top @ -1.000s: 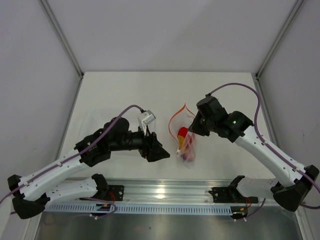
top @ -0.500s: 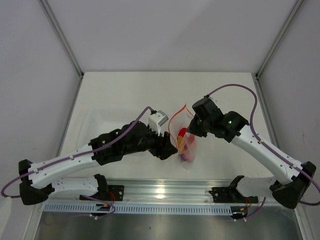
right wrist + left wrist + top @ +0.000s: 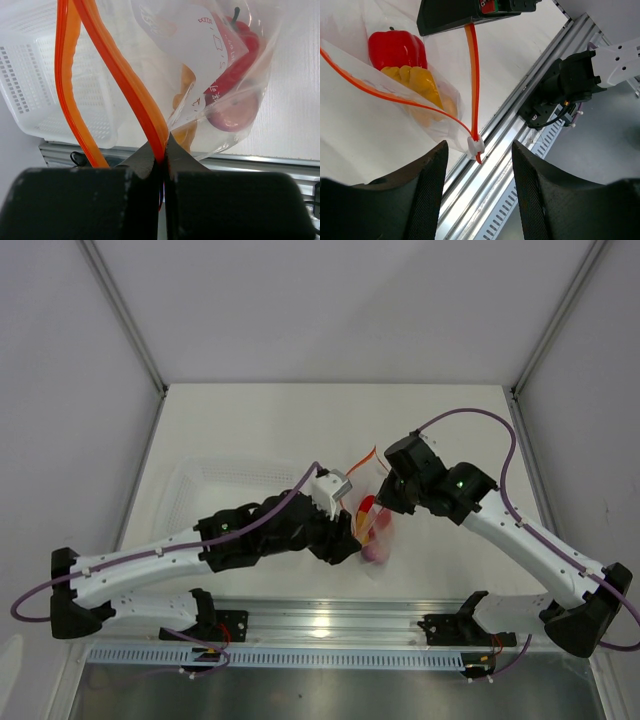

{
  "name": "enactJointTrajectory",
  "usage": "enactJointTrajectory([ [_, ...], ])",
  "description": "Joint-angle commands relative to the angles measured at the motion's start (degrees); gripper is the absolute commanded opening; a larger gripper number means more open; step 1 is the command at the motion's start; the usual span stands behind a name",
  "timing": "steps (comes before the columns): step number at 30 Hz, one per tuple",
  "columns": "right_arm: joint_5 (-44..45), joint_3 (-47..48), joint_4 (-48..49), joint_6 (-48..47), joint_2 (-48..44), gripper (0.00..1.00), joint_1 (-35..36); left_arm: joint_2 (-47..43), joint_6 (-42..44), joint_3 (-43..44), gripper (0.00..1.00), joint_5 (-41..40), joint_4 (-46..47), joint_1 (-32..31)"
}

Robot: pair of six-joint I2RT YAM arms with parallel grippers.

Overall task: Place the food in the zip-top bag and seal the zipper
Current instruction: Zip the zipper food storage bag at the center of the board.

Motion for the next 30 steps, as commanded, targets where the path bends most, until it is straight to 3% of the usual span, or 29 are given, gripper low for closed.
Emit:
enactJointTrajectory([
  [1, 2.1, 2.5, 0.1, 0.8, -0.7, 0.00, 0.2, 1.5, 0.9, 3.2, 0.56, -1.5, 0.8, -0.8],
  [10, 2.4, 2.8, -0.7, 0.5, -1.2, 0.00, 0.1, 4.6, 0.8, 4.0, 0.51, -3.3, -0.2, -1.0],
  [18, 2.2, 2.8, -0.8, -0.1, -1.2, 0.00, 0.1, 4.7, 1.4, 5.3, 0.24, -3.9, -0.9, -0.9],
  [21, 2.0, 2.8, -0.9, -0.6, -1.2, 0.04, 0.1, 4.9, 1.8, 6.1, 0.16, -3.3, -1.4, -1.0],
  [23, 1.7, 2.9, -0.8, -1.1, -1.2, 0.08, 0.1, 4.7, 1.9, 6.2, 0.05, -2.6, -1.4, -0.9],
  [24, 1.1, 3.0, -0.6, -1.5, -1.0, 0.12, 0.1, 4.6, 1.9, 6.6, 0.01, -2.3, -1.3, -1.0],
  [27, -0.4, 3.8, -1.1, -4.3, -0.5, 0.37, -0.3, 3.9, 2.2, 7.7, 0.01, -2.0, -2.2, -0.9],
  [28, -0.4, 4.9, -1.9, -5.7, -0.5, 0.51, -0.4, 3.1, 2.2, 8.0, 0.01, -2.0, -2.6, -0.8],
  [30, 1.0, 6.3, -3.3, -6.4, -0.6, 0.68, -0.5, 2.5, 1.9, 9.8, 0.01, -0.7, -3.9, 0.1],
])
